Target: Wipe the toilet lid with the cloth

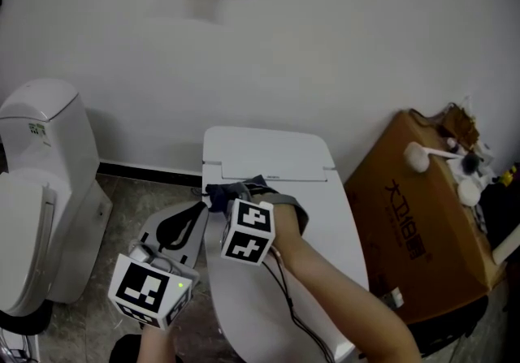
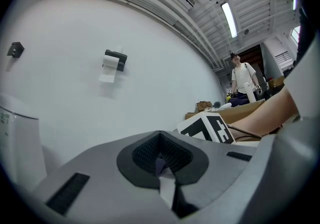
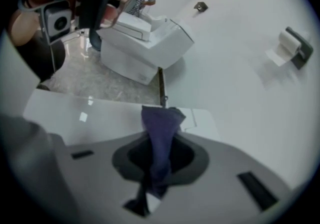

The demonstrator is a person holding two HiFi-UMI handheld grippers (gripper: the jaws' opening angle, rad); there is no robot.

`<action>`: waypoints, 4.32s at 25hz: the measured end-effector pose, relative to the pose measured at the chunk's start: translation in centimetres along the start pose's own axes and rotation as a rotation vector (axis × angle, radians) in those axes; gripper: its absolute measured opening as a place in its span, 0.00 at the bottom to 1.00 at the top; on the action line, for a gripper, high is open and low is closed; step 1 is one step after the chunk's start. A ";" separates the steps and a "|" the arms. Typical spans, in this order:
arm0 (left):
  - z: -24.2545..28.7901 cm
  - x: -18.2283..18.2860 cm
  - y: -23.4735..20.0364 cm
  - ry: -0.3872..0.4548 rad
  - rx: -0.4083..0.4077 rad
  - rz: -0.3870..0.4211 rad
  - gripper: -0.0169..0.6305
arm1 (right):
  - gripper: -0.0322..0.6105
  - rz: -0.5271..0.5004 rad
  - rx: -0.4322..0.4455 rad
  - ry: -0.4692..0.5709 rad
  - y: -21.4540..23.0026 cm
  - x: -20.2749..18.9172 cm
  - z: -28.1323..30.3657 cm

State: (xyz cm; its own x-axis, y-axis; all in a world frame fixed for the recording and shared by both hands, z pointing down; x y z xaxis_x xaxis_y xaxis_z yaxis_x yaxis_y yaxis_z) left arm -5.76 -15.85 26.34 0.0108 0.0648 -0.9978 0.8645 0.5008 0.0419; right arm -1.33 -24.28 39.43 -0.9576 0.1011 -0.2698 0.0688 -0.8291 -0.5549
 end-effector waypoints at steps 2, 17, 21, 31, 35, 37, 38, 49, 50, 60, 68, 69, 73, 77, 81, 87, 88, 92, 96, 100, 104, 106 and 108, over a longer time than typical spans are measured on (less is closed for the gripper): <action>0.0 0.0 -0.7 0.003 0.014 0.004 0.05 | 0.15 -0.043 0.006 0.002 -0.2 0.6 0.1; 1.1 -1.1 0.9 -0.022 -0.020 0.024 0.05 | 0.15 -0.170 -0.118 -0.065 2.0 -7.0 -5.3; 1.0 -1.1 1.2 -0.025 -0.024 0.015 0.05 | 0.15 -0.103 -0.153 -0.170 3.4 -14.4 -8.0; 1.3 -1.3 1.5 -0.026 -0.036 0.005 0.05 | 0.15 0.032 -0.155 -0.345 1.5 -27.5 -11.3; 1.3 -1.5 1.3 -0.034 -0.042 0.007 0.05 | 0.15 0.041 -0.127 -0.377 0.2 -29.2 -11.3; 1.4 -1.5 1.5 -0.035 -0.043 0.002 0.05 | 0.15 0.040 -0.115 -0.385 -0.1 -29.8 -11.4; 1.4 -1.4 1.6 -0.034 -0.043 -0.002 0.05 | 0.15 0.043 -0.108 -0.385 -0.2 -30.0 -11.5; 1.3 -1.4 1.7 -0.033 -0.052 0.009 0.05 | 0.15 0.071 -0.046 -0.367 -1.5 -30.2 -10.6; 1.3 -1.5 1.9 -0.036 -0.057 0.010 0.05 | 0.15 0.073 -0.041 -0.368 -1.7 -30.2 -10.6; 1.4 -1.9 1.4 -0.043 -0.045 0.015 0.05 | 0.15 0.046 -0.009 -0.349 -2.3 -28.3 -9.6; 1.7 -1.5 1.5 -0.029 -0.044 0.011 0.05 | 0.15 0.003 0.009 -0.314 -2.2 -25.3 -8.9; 1.7 -1.4 1.4 -0.027 -0.042 0.010 0.05 | 0.15 -0.002 0.011 -0.307 -2.2 -24.9 -8.7; 1.7 -1.4 1.5 -0.027 -0.043 0.011 0.05 | 0.15 -0.021 0.018 -0.289 -2.5 -23.3 -8.4; 1.5 -1.5 1.6 -0.034 -0.043 0.017 0.05 | 0.15 -0.040 0.016 -0.277 -2.7 -21.9 -8.0; 1.5 -1.6 1.7 -0.035 -0.047 0.012 0.05 | 0.15 -0.043 0.002 -0.272 -2.6 -20.9 -7.7; 1.6 -1.4 1.7 -0.037 -0.045 0.008 0.05 | 0.15 -0.062 0.000 -0.264 -3.0 -19.2 -7.4; 1.5 -1.4 1.6 -0.039 -0.043 0.011 0.05 | 0.15 -0.062 0.001 -0.260 -3.1 -18.8 -7.3; 1.3 -1.0 1.0 -0.023 -0.035 0.002 0.05 | 0.15 -0.076 0.005 -0.247 -3.0 -16.9 -6.8; 1.3 -0.9 1.2 -0.021 -0.042 0.009 0.05 | 0.15 -0.087 0.008 -0.235 -3.0 -15.3 -6.3; 1.0 -1.8 1.0 -0.054 -0.030 0.013 0.05 | 0.15 -0.107 0.012 -0.227 -3.1 -13.7 -5.7; 1.0 -2.0 0.5 -0.051 -0.031 0.013 0.05 | 0.15 -0.129 0.008 -0.220 -3.1 -12.2 -5.3; 0.9 -2.1 0.4 -0.055 -0.030 0.011 0.05 | 0.15 -0.134 0.018 -0.211 -3.3 -11.5 -5.2; 0.9 -2.0 -0.1 -0.048 -0.021 0.016 0.05 | 0.15 -0.141 0.018 -0.207 -3.3 -10.8 -5.1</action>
State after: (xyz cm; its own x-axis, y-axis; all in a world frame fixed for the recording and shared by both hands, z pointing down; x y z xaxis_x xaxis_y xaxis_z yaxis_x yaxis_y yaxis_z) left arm -5.41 -16.76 28.32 0.0491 0.0321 -0.9983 0.8534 0.5180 0.0586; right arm 10.22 -19.83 40.22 -0.9944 0.1028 -0.0226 -0.0725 -0.8245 -0.5613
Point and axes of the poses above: the fingertips, and each gripper's own axes: z forward along the fingers, y to its right, x out of its top, the point moved 1 cm from there along -z, backward along the fingers, and after that the axes turned 5 degrees about x, right-handed, at the moved point
